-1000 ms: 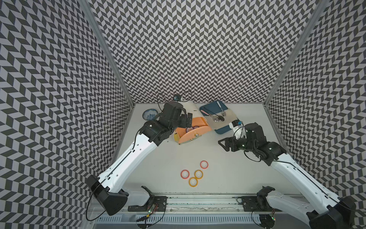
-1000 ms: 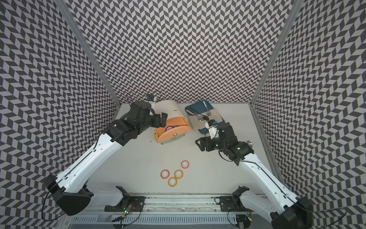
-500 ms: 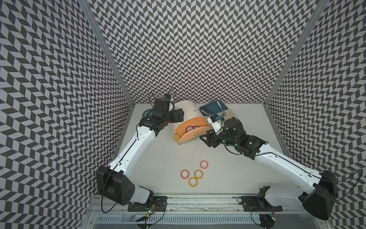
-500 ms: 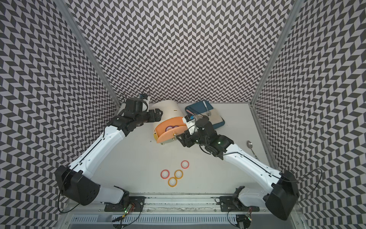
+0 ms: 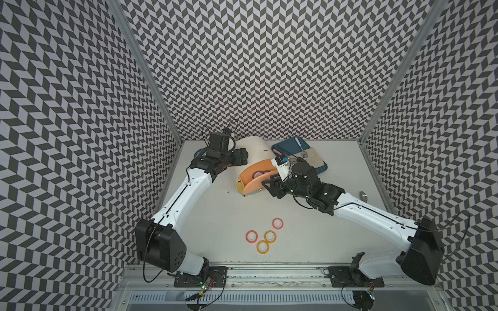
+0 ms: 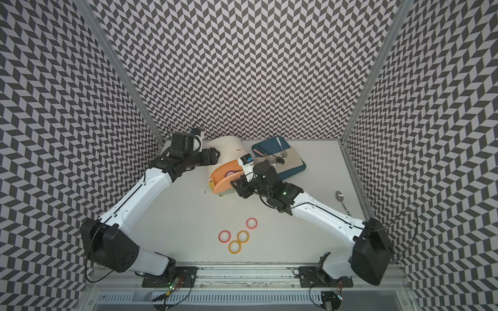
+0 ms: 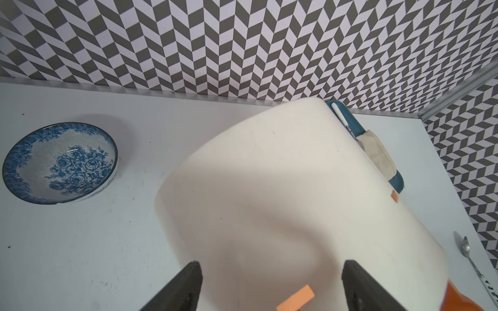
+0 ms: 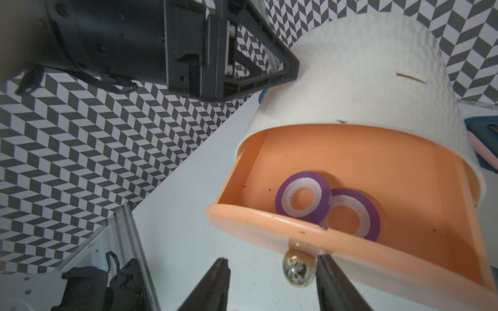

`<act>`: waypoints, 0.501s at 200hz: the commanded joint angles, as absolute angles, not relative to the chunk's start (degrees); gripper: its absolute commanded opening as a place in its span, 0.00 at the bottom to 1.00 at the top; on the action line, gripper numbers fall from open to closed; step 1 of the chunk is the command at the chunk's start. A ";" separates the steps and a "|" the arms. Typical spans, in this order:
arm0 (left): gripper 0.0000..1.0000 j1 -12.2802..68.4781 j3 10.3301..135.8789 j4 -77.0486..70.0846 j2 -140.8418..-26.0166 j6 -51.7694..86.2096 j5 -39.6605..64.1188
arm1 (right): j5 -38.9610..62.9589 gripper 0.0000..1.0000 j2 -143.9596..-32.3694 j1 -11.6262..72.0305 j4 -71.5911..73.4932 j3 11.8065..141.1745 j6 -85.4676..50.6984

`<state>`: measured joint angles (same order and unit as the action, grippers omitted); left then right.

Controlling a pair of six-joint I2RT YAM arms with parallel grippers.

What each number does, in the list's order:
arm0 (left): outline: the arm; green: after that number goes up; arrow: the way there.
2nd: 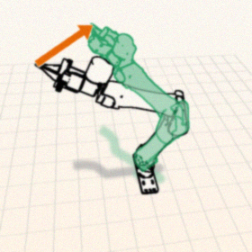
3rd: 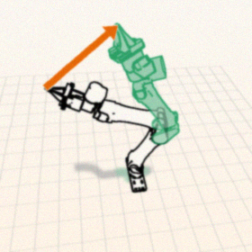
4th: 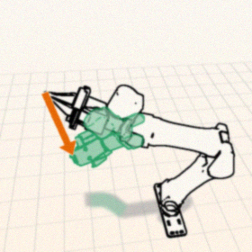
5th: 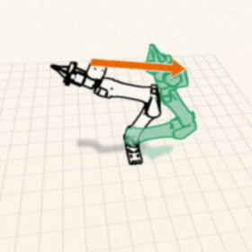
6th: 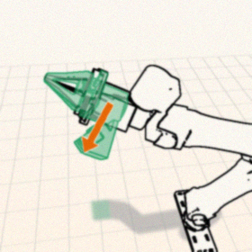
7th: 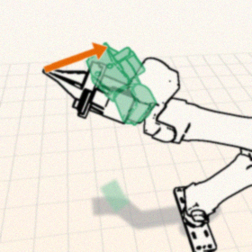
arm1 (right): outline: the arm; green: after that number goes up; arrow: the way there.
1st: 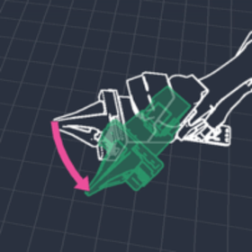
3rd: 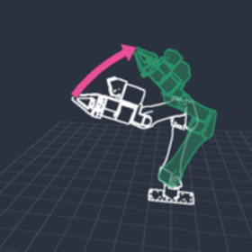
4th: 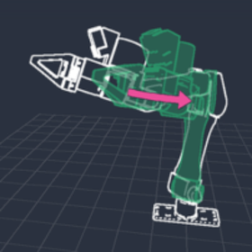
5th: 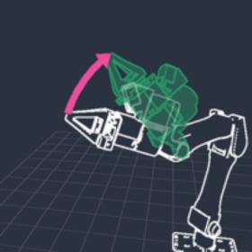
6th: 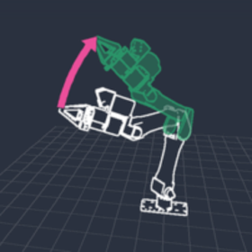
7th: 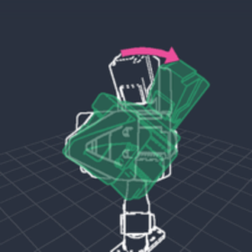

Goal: Place the transparent tape into the drawer according to color
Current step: Close the drawer in the storage box.

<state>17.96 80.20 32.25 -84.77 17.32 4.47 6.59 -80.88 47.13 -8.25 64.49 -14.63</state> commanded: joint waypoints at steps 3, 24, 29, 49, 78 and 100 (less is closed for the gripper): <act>0.84 17.58 79.54 32.50 -85.05 15.90 5.46 | 3.80 0.54 -82.88 47.64 -3.06 66.98 -15.03; 0.83 17.58 79.29 32.70 -85.34 15.75 5.89 | 2.60 0.54 -84.55 47.78 -2.40 68.17 -14.94; 0.83 17.58 79.20 32.63 -85.34 15.73 5.94 | 2.60 0.54 -85.03 47.73 -2.35 68.47 -14.94; 0.82 17.58 78.95 32.85 -85.52 15.47 5.96 | 2.60 0.54 -86.91 47.89 -1.89 69.87 -14.94; 0.82 17.58 78.97 33.13 -85.61 14.90 6.18 | 2.60 0.54 -88.86 47.88 -0.81 71.36 -14.94; 0.82 17.58 79.19 33.46 -85.78 14.55 6.46 | 2.60 0.54 -90.29 47.88 -0.64 72.71 -14.94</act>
<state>17.96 79.83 32.18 -84.86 16.05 5.78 3.38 -88.82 47.51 -4.75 70.28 -14.63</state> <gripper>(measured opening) 0.818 0.543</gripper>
